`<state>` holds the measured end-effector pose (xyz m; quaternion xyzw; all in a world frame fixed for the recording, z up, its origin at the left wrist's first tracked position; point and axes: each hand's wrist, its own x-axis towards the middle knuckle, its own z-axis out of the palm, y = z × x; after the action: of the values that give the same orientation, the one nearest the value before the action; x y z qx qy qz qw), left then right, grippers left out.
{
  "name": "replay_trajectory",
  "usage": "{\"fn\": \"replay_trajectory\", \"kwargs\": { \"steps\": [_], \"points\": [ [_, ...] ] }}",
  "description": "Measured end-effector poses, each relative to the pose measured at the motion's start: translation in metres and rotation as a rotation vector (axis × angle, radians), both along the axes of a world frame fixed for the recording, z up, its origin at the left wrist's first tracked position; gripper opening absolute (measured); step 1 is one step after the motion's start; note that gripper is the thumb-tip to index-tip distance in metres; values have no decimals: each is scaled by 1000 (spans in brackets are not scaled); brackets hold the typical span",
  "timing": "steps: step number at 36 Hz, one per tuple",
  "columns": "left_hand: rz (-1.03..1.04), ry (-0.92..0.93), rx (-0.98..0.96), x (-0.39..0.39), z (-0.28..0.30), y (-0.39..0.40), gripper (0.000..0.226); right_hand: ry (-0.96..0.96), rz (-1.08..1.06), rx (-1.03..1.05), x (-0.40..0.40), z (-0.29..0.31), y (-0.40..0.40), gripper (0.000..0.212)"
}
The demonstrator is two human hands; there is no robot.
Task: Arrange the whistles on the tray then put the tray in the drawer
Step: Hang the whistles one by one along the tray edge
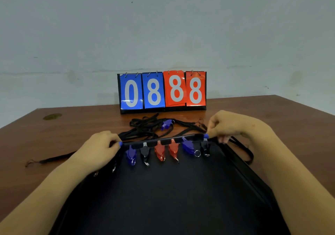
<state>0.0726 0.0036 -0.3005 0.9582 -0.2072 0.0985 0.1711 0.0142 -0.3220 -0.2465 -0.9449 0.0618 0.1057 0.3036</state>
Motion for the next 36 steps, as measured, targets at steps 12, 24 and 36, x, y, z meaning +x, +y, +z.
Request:
{"fn": "replay_trajectory", "kwargs": {
  "steps": [12, 24, 36],
  "points": [
    [6, 57, 53, -4, 3, -6, 21, 195, 21, -20, 2, -4, 2, 16],
    [58, 68, 83, -6, 2, -13, 25, 164, 50, -2, 5, -11, 7, 5],
    [56, 67, 84, -6, 2, -13, 25, 170, 19, 3, 4, -9, 10, 10]
  ]
}}
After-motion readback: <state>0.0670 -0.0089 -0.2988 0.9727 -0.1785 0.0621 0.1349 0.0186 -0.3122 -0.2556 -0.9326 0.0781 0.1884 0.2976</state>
